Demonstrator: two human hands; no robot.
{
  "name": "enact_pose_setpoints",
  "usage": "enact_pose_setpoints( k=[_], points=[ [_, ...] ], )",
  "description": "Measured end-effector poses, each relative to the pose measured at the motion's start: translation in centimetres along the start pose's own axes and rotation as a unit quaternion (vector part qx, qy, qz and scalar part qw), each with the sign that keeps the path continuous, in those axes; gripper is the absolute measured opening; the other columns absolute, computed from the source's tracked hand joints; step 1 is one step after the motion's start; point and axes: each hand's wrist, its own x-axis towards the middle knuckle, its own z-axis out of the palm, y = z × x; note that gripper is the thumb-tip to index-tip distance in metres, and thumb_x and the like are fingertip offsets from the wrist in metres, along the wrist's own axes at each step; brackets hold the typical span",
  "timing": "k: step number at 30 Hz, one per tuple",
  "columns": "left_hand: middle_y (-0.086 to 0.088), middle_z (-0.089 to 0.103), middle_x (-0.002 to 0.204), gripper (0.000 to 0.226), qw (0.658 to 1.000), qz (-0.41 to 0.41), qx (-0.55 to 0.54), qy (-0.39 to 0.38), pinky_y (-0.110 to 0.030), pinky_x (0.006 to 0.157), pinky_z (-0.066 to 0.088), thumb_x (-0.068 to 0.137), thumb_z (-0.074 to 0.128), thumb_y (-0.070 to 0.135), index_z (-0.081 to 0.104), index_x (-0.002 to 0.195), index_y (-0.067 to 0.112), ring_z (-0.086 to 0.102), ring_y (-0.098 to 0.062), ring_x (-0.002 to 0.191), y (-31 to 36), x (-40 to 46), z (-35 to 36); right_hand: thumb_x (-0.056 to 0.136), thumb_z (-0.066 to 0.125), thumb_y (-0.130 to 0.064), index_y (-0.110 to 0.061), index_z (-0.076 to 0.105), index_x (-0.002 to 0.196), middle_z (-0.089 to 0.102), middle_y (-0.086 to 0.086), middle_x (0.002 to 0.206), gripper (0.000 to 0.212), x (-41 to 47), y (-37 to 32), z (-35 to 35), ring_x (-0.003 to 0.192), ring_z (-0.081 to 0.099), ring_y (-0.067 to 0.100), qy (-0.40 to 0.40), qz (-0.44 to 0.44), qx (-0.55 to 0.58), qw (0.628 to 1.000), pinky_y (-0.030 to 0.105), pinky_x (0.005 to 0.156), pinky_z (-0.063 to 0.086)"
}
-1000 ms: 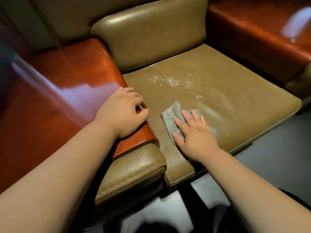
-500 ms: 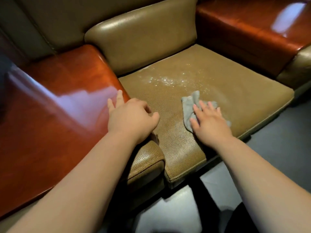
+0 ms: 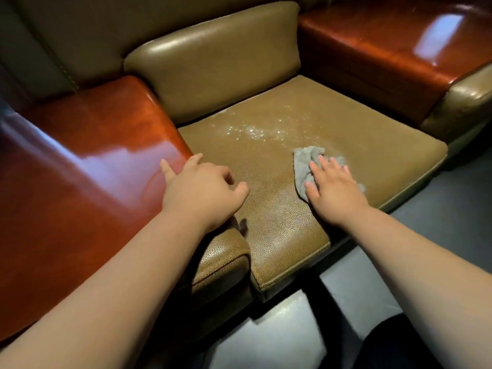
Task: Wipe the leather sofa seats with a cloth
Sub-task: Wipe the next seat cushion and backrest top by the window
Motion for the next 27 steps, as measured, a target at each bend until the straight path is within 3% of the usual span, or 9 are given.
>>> enact_pose_setpoints(
  k=[2,5,7,10,14,17,20,23,27],
  points=[
    [0.011,0.062,0.141,0.051,0.999,-0.005,0.042,-0.026,-0.079,0.118,0.002,0.095,0.038,0.068,0.072,0.117,0.036,0.022,-0.022,0.157,0.5,0.1,-0.3,0.104,0.017,-0.049,-0.012,0.017,0.165,0.008,0.015,0.173,0.071,-1.5,-2.5,0.3,0.159,0.006,0.036,-0.007,0.009,-0.01,1.0,0.048,0.128,0.001],
    [0.009,0.059,0.144,0.05,0.996,-0.011,0.076,-0.051,-0.082,0.116,0.003,0.096,0.038,0.065,0.07,0.123,0.038,0.019,-0.024,0.157,1.0,0.5,-0.4,0.09,0.002,-0.056,-0.015,0.02,0.165,0.006,0.012,0.174,0.087,-5.8,-8.1,1.5,0.16,0.002,0.033,-0.042,-0.177,0.011,0.983,0.042,0.125,-0.009],
    [0.01,0.057,0.147,0.05,0.994,-0.012,0.084,-0.066,-0.084,0.114,0.002,0.096,0.038,0.068,0.067,0.128,0.042,0.016,-0.025,0.158,1.1,0.6,-0.6,0.088,0.001,-0.06,-0.02,0.023,0.165,0.007,0.006,0.174,0.089,-6.1,-8.2,1.0,0.161,0.001,0.028,-0.08,-0.234,0.015,0.969,0.04,0.123,-0.011],
    [0.011,0.056,0.149,0.054,0.99,-0.01,0.099,-0.102,-0.083,0.115,0.004,0.094,0.04,0.073,0.064,0.132,0.043,0.02,-0.026,0.158,1.2,1.2,-0.8,0.092,0.006,-0.061,-0.025,0.019,0.165,0.006,0.001,0.174,0.083,-2.2,-3.1,0.0,0.161,0.003,0.024,-0.027,-0.137,0.023,0.99,0.043,0.126,-0.007],
    [0.001,0.072,0.123,0.076,0.994,0.016,0.075,-0.072,-0.07,0.116,0.03,0.081,0.029,0.083,0.072,0.117,0.032,0.061,-0.031,0.125,2.4,4.5,-1.0,0.106,0.024,-0.05,-0.019,0.017,0.166,0.004,0.009,0.174,0.068,0.9,2.8,-1.1,0.16,0.003,0.031,0.0,0.068,0.027,0.997,0.049,0.128,-0.001],
    [-0.001,0.068,0.131,0.055,0.992,0.069,0.067,-0.081,-0.052,0.114,0.042,0.099,0.043,0.067,0.066,0.133,0.03,0.06,-0.029,0.126,4.8,7.6,-0.7,0.104,0.016,-0.049,-0.017,0.008,0.167,-0.001,0.014,0.174,0.07,-0.8,-1.8,-0.3,0.16,-0.001,0.035,-0.008,-0.001,0.011,1.0,0.047,0.127,-0.005],
    [-0.003,0.073,0.121,0.04,0.985,0.1,0.033,-0.135,-0.039,0.096,0.055,0.1,0.055,0.053,0.071,0.123,0.024,0.065,-0.027,0.11,6.2,9.7,0.4,0.09,-0.002,-0.059,-0.023,0.008,0.167,-0.004,0.005,0.174,0.086,-3.0,-4.0,0.1,0.16,-0.005,0.027,-0.036,-0.127,0.016,0.991,0.043,0.126,-0.009],
    [0.001,0.073,0.115,0.036,0.985,0.1,-0.024,-0.136,-0.034,0.095,0.054,0.1,0.062,0.049,0.07,0.123,0.024,0.066,-0.022,0.106,5.6,10.4,0.8,0.1,0.01,-0.06,-0.027,0.006,0.167,-0.005,-0.002,0.174,0.075,-0.1,0.9,-0.3,0.16,-0.006,0.023,-0.013,-0.05,0.028,0.998,0.044,0.127,-0.007],
    [0.0,0.067,0.133,0.052,0.979,0.101,-0.037,-0.173,-0.031,0.103,0.049,0.097,0.066,0.054,0.059,0.141,0.027,0.063,-0.022,0.119,5.1,10.4,0.4,0.106,0.026,-0.053,-0.021,0.013,0.167,0.001,0.006,0.174,0.069,2.7,4.7,-1.1,0.16,-0.001,0.029,0.013,0.108,0.033,0.994,0.047,0.128,-0.004]
  ],
)
